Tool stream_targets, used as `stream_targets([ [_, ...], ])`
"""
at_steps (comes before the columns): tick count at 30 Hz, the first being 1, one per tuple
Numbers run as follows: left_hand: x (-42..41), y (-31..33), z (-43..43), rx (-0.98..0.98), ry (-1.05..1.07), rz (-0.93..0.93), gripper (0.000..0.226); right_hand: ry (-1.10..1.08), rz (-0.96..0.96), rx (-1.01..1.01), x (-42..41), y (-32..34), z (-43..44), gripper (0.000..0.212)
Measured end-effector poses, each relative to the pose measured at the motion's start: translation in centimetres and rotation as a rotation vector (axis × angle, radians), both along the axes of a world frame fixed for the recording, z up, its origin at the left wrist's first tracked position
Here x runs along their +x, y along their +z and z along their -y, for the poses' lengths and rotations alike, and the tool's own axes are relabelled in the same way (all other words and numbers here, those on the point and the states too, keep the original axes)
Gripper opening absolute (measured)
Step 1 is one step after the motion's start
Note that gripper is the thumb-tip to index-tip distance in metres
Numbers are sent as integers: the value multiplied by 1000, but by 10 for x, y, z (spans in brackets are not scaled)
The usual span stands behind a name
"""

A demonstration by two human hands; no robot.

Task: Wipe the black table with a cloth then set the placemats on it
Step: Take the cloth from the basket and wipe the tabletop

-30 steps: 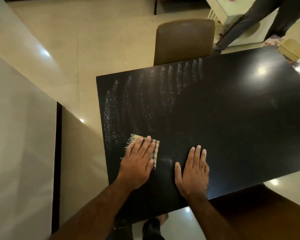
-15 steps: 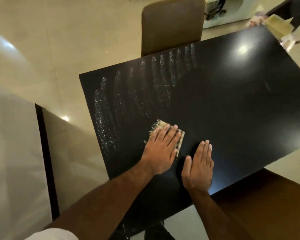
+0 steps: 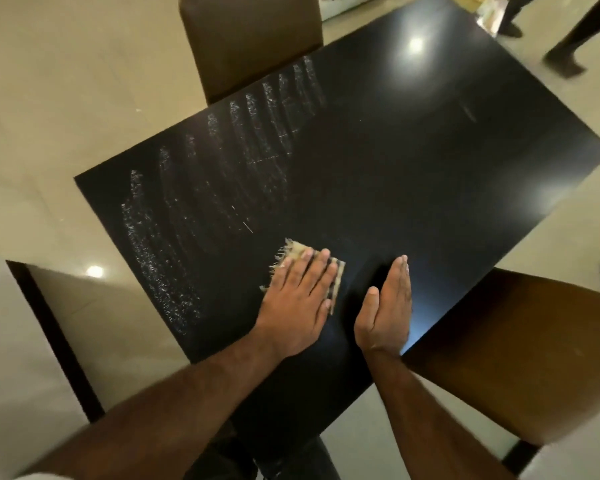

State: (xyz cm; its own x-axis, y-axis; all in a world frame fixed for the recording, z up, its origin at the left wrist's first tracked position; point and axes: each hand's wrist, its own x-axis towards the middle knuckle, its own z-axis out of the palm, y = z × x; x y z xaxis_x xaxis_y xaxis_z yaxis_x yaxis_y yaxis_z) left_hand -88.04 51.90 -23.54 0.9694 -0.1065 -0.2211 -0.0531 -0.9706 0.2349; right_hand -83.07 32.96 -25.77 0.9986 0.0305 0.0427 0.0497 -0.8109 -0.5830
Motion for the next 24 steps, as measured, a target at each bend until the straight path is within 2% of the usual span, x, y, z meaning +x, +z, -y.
stream_targets([
  [3,21,1,46,-28,-177,12,72,-8,45,67,0,-2,7,74],
  [5,40,0,54,-14,-213,33,73,-11,68,124,1,0,8,74],
  [7,66,-4,50,31,-169,64,72,-13,84,145,2,0,9,74],
  [12,112,-9,5,51,118,46,73,-1,53,88,3,1,11,74],
  [16,69,-9,-28,64,256,14,72,78,-89,-193,5,11,1,80],
  [19,11,2,-20,82,280,-74,76,203,-145,-430,9,14,-6,85],
  [24,-91,18,35,14,125,-249,76,282,-137,-529,14,17,-6,81],
])
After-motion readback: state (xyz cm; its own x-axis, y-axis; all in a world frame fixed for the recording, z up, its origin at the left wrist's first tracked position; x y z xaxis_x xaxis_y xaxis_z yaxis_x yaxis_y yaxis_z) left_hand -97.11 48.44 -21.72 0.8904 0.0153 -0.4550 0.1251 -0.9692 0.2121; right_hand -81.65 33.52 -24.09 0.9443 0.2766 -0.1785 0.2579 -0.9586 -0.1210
